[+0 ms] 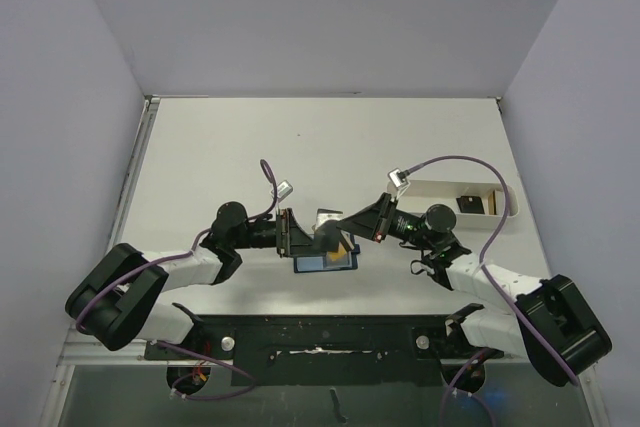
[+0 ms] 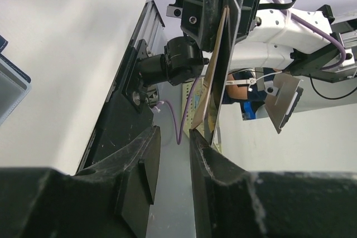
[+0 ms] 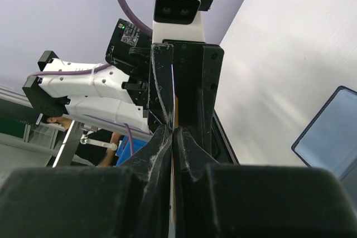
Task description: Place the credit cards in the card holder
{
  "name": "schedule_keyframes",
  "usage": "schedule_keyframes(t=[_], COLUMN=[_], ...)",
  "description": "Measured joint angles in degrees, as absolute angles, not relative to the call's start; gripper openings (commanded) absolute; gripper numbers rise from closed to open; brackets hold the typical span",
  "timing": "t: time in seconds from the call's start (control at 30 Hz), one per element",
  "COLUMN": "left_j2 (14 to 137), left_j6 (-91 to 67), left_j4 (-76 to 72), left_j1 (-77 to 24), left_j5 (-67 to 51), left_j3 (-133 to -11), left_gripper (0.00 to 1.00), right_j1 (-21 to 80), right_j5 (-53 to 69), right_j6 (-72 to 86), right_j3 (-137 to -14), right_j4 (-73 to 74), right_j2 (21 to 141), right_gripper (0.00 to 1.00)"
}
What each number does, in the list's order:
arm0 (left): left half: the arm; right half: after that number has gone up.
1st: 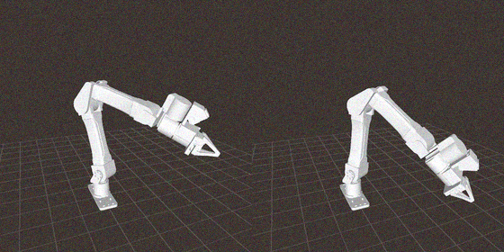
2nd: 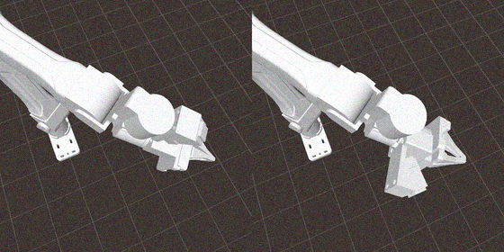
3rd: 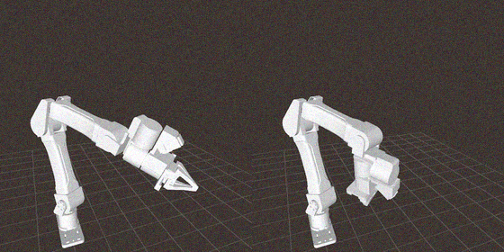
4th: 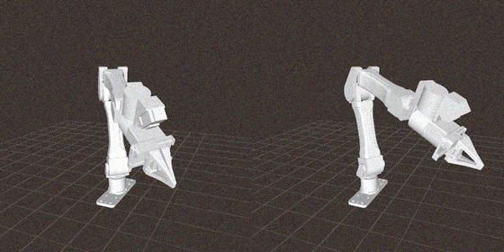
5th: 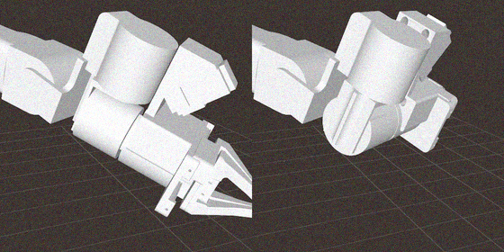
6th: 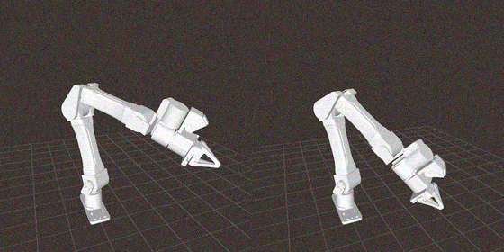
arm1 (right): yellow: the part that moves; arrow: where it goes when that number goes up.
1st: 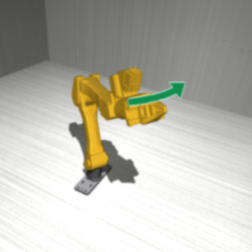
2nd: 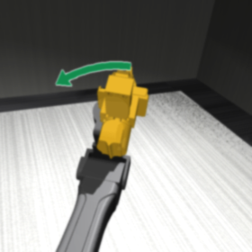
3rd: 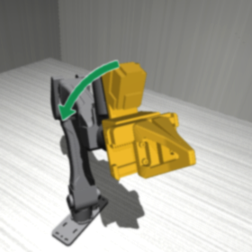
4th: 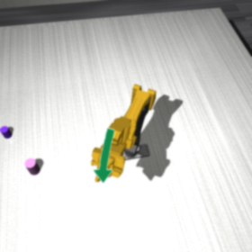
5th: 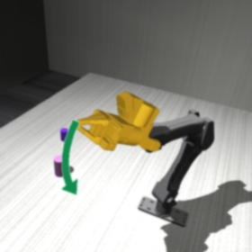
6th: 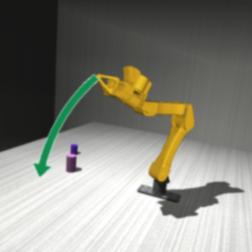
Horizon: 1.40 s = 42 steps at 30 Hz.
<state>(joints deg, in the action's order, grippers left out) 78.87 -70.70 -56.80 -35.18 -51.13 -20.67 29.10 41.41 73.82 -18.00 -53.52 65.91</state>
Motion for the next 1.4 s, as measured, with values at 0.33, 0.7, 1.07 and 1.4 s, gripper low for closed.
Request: schedule_keyframes(t=[0.33,0.7,1.07,1.4], left_j2=[78.8,74.6,73.8,67.7], left_j6=[-72.1,-73.3,-72.8,-71.5], left_j4=[-57.8,-57.9,-55.4,-51.1], left_j1=[-35.1,-32.4,-32.1,-30.7], left_j5=[-50.0,-42.7,-40.6,-35.1], left_j3=[-20.4,-17.5,-17.5,-17.5], left_gripper=[0.30,0.41,0.45,0.47], right_j1=[28.8,26.9,26.7,26.6], right_j5=[38.4,40.9,42.9,45.6], right_j6=[76.1,77.1,75.5,75.0], right_j3=[-15.7,-13.2,-15.3,-15.9], right_j4=[-56.2,-57.0,-57.2,-58.5], right_j2=[66.4,66.5,70.0,71.8], right_gripper=[0.00,0.00,0.00,0.00])
